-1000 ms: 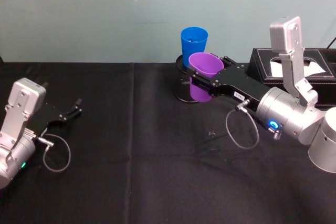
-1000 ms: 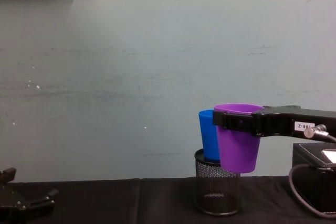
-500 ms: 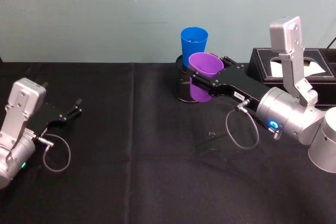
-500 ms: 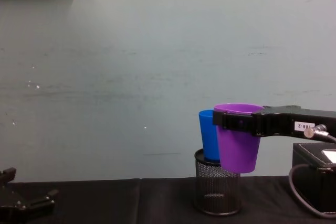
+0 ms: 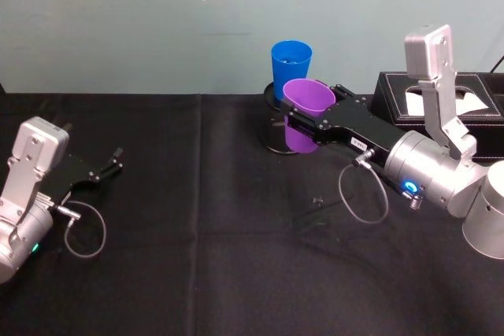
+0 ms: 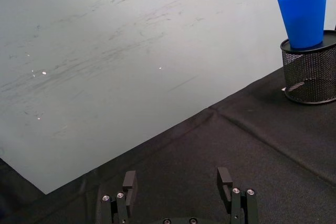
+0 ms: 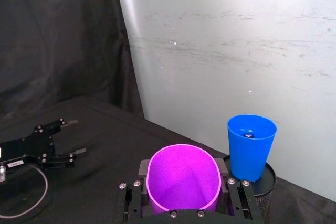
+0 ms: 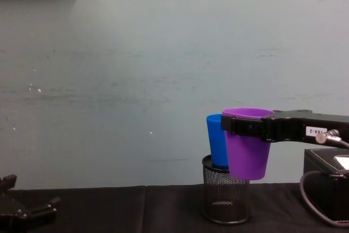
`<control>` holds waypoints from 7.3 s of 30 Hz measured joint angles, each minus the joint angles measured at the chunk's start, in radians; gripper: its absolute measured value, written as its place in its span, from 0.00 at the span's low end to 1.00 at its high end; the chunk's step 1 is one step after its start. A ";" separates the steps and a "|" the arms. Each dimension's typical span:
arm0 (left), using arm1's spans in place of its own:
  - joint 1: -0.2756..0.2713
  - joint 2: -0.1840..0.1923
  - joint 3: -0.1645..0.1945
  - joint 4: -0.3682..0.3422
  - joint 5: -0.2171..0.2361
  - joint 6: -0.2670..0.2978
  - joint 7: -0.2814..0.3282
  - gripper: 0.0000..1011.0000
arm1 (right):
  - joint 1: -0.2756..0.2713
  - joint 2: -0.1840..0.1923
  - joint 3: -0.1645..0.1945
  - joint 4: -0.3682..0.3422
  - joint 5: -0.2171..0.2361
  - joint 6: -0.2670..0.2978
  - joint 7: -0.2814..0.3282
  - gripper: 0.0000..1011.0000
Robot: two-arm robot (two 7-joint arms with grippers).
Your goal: Pick up one cup with a gripper and tap it against the other cup.
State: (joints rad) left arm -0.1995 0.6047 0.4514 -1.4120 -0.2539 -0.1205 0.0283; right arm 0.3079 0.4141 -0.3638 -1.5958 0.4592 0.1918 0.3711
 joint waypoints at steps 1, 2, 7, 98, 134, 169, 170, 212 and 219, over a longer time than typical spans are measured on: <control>0.000 0.000 0.000 0.000 0.000 0.000 0.000 0.99 | 0.000 0.000 0.000 0.000 0.000 0.000 0.000 0.72; 0.000 0.000 0.000 0.000 0.000 0.000 0.000 0.99 | 0.000 0.000 0.000 0.000 0.000 0.000 0.000 0.72; 0.000 0.000 0.000 0.000 0.000 0.000 0.000 0.99 | 0.000 0.000 0.000 0.000 0.000 0.000 0.000 0.72; 0.000 0.000 0.000 0.000 0.000 0.000 0.000 0.99 | 0.351 -0.212 -0.021 0.575 -0.111 -0.140 0.056 0.72; 0.000 0.000 0.000 0.000 0.000 0.000 0.000 0.99 | 0.369 -0.222 -0.018 0.595 -0.115 -0.147 0.067 0.72; 0.000 0.000 0.000 0.000 0.000 0.000 0.000 0.99 | 0.368 -0.222 -0.018 0.594 -0.115 -0.146 0.066 0.72; 0.000 0.000 0.000 0.000 0.000 0.000 0.000 0.99 | 0.368 -0.222 -0.018 0.594 -0.115 -0.146 0.066 0.72; 0.000 0.000 0.000 0.000 0.000 0.000 0.000 0.99 | 0.368 -0.222 -0.018 0.594 -0.115 -0.146 0.066 0.72; 0.000 0.000 0.000 0.000 0.000 0.000 0.000 0.99 | 0.368 -0.222 -0.018 0.594 -0.115 -0.146 0.066 0.72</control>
State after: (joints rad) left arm -0.1995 0.6047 0.4514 -1.4120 -0.2539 -0.1205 0.0283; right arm 0.6761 0.1923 -0.3820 -1.0015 0.3445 0.0456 0.4369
